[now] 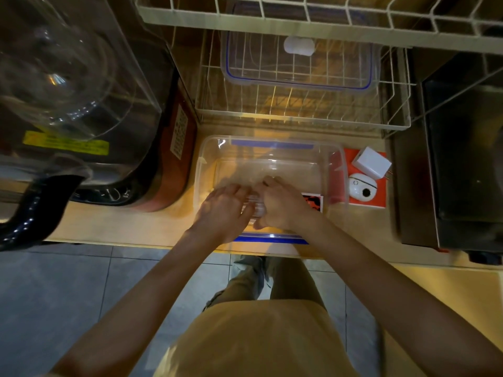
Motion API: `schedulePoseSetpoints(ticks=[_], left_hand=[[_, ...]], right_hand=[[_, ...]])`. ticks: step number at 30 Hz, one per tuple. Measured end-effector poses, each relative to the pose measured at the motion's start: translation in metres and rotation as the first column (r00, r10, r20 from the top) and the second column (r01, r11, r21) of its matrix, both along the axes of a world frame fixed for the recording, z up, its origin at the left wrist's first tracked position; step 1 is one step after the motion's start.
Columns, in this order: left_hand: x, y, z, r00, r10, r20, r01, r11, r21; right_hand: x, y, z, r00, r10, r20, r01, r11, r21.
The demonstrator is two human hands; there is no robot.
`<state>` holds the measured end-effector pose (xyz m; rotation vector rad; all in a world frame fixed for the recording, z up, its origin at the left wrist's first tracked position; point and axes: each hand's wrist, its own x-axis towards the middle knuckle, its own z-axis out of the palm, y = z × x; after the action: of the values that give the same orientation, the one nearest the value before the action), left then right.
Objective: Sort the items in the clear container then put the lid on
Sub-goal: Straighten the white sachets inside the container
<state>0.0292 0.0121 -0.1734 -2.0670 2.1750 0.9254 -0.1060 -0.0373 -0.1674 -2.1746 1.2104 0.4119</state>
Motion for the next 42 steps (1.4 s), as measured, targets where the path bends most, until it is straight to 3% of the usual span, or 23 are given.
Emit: schedulePoseSetpoints(ticks=[11,14,17,20,23,25,30,36,42], left_hand=[[-0.003,0.001,0.003,0.995,0.089,0.054,-0.089,0.996,-0.007],[-0.004,0.000,0.006,0.992,0.090,0.085,-0.091,0.996,0.006],[-0.005,-0.001,0.010,0.992,0.087,0.095,-0.090,0.996,0.022],[-0.006,-0.001,0.013,0.993,0.079,0.084,-0.081,0.996,0.027],[-0.005,-0.001,0.012,0.994,0.065,0.088,-0.069,0.997,0.043],[-0.005,-0.002,0.011,0.995,0.055,0.087,-0.059,0.997,0.046],[-0.005,-0.002,0.008,0.995,0.031,0.099,-0.036,0.998,0.052],[-0.004,-0.003,0.005,0.993,0.026,0.113,-0.033,0.997,0.063],[-0.004,-0.003,0.003,0.993,0.024,0.117,-0.030,0.999,0.044]], right_hand=[[-0.002,0.007,-0.003,0.993,-0.020,0.114,0.019,1.000,0.008],[-0.001,0.008,-0.004,0.987,-0.067,0.145,0.053,0.994,0.099],[-0.004,0.007,-0.002,0.951,-0.222,0.217,0.171,0.958,0.229],[-0.015,0.000,0.006,0.817,-0.505,0.280,0.413,0.850,0.327],[-0.036,-0.013,0.015,0.579,-0.784,0.223,0.664,0.613,0.428],[-0.047,-0.016,0.021,0.470,-0.876,0.111,0.730,0.456,0.510],[-0.047,-0.002,0.025,0.502,-0.856,-0.128,0.744,0.351,0.568],[-0.030,0.001,0.013,0.426,-0.886,-0.184,0.751,0.232,0.619],[-0.035,-0.002,0.012,0.402,-0.896,-0.189,0.755,0.208,0.622]])
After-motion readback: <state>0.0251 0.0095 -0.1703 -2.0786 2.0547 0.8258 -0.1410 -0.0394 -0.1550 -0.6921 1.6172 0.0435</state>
